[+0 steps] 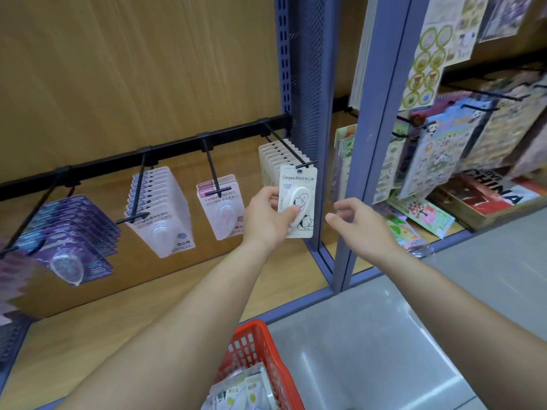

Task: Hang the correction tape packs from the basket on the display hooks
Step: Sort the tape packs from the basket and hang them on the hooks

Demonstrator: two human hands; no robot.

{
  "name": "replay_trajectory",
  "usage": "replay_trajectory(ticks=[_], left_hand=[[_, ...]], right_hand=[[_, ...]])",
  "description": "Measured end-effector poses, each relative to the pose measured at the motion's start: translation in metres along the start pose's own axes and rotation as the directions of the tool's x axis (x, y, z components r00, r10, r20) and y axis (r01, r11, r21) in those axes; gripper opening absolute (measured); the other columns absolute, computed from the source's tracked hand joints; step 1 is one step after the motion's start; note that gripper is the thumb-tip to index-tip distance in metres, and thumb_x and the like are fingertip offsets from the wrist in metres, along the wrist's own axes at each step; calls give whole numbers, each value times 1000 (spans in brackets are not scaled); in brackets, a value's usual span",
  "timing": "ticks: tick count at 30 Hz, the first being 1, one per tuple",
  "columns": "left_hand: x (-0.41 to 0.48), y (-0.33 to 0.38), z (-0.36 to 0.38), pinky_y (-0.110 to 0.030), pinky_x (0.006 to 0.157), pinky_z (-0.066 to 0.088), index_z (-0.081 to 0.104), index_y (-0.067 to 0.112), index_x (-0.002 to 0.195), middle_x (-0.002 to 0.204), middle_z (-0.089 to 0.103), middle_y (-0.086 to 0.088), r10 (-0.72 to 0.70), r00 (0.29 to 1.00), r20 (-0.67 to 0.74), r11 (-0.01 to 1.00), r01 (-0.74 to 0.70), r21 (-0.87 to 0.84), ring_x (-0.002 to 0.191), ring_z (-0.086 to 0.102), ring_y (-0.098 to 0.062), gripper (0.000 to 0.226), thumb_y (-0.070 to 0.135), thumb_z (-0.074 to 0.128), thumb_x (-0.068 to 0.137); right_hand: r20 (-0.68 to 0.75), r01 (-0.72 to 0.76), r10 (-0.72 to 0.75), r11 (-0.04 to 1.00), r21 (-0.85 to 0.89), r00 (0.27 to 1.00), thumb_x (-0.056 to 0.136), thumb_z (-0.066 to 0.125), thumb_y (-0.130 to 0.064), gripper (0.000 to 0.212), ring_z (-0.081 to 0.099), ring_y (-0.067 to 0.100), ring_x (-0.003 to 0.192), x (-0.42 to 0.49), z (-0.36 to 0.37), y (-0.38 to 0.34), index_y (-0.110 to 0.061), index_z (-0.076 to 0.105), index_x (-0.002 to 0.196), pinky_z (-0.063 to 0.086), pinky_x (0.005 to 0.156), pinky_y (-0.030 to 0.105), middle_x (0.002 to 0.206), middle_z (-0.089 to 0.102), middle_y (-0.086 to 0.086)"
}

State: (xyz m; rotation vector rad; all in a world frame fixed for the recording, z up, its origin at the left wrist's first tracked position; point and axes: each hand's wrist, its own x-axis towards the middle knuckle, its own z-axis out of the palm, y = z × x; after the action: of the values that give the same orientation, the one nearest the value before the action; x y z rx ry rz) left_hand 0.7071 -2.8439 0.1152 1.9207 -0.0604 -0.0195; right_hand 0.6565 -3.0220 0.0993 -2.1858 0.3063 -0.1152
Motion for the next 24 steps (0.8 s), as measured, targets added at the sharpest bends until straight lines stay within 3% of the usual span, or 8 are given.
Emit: replay_trajectory(ticks=[3,8,11,14,17,21,24], left_hand=[[5,-6,1,-45,78,62,63,23,111,97,73,0,-9,999,-42,1000,9,-11,89,73,-20,29,18,79,88],[17,-6,3,-23,62,53,64,20,117,105,74,-1,5,998,-66,995,1,99,89,71,-16,33,24,79,88],[18,-10,0,-27,80,53,60,15,130,119,70,0,-34,999,-37,989,39,143,105,67,-17,50,28,81,86],[-7,-20,-17,-25,93,43,55,14,137,121,58,7,-67,998,20,984,63,169,111,56,-9,61,34,81,86],[-53,-45,-54,-19,89,40,61,17,130,120,62,8,-76,993,87,969,52,243,105,60,-9,48,35,79,88],[-119,-91,-118,-15,72,50,65,22,115,114,69,4,-185,963,194,921,101,377,87,67,-4,30,31,77,89],[-169,-134,-162,-27,88,55,66,22,113,113,71,2,-298,935,194,866,180,466,93,70,-13,30,31,78,88]], right_hand=[[78,19,-13,997,-68,997,100,59,-40,41,58,13,105,-7,-2,7,-20,55,136,39,83,28,114,65,-7],[186,87,-46,972,-217,981,97,63,-44,39,60,13,105,-12,4,13,-23,58,129,49,82,31,116,66,-7],[274,175,-77,919,-354,959,97,61,-45,38,60,15,107,-18,7,9,-22,58,127,52,92,39,117,63,-5],[353,258,-95,855,-450,931,97,59,-46,45,58,18,115,-26,8,-8,-21,55,133,51,98,42,125,59,-2],[432,358,-128,785,-506,893,97,59,-49,46,56,21,116,-40,19,-37,-21,54,133,51,95,42,116,53,-4],[545,456,-158,756,-470,823,96,60,-48,47,56,22,119,-76,53,-76,-20,54,134,49,98,41,126,59,1],[640,491,-133,762,-422,757,97,62,-44,48,57,23,118,-113,90,-84,-16,55,134,45,89,32,126,62,3]])
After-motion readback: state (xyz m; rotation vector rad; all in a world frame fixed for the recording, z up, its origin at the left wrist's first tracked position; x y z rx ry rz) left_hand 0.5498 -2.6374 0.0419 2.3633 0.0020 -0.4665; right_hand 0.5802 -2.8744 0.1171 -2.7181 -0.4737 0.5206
